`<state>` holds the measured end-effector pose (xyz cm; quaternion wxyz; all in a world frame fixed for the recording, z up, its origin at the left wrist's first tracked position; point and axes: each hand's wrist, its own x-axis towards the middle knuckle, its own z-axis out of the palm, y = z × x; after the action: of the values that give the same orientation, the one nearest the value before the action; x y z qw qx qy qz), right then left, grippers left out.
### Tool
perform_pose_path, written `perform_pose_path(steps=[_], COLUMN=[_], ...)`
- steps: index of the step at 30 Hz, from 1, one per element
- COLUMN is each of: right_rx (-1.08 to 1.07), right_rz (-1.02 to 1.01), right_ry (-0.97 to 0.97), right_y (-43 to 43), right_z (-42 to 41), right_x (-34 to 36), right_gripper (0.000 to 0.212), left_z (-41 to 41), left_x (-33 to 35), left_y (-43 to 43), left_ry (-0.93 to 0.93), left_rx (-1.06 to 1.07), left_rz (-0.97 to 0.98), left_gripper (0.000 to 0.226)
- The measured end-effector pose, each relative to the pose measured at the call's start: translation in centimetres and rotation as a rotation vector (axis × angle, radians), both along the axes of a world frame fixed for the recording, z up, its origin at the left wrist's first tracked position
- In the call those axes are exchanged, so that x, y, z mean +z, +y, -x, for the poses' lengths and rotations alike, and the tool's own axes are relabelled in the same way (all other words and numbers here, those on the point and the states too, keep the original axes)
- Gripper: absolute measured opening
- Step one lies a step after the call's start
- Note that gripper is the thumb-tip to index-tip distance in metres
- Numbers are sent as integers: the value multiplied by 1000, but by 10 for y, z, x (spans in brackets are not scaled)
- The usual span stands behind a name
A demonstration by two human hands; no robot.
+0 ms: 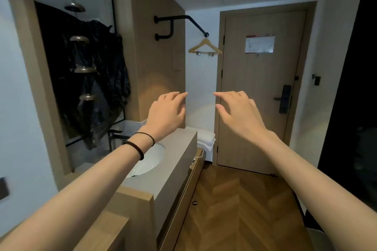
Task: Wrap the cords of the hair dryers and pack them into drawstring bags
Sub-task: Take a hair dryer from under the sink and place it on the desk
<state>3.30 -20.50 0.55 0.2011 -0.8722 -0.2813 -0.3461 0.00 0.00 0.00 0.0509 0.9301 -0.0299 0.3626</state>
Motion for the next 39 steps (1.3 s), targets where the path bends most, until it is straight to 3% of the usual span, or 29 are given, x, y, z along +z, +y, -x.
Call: perform_pose_path(steps=[7, 20, 39], right_rx=[-2, 26, 53], right_rz=[106, 76, 120], right_ry=[-25, 32, 106], right_y=[-14, -1, 47], right_z=[-133, -360, -742], right_x=[3, -14, -47], right_gripper=[38, 37, 34], left_z=[-128, -351, -738], left_x=[-3, -25, -53], left_y=[-15, -4, 48], left_ry=[27, 53, 105], left_rx=[77, 104, 78], left_rz=[7, 47, 73], left_gripper=[45, 44, 46])
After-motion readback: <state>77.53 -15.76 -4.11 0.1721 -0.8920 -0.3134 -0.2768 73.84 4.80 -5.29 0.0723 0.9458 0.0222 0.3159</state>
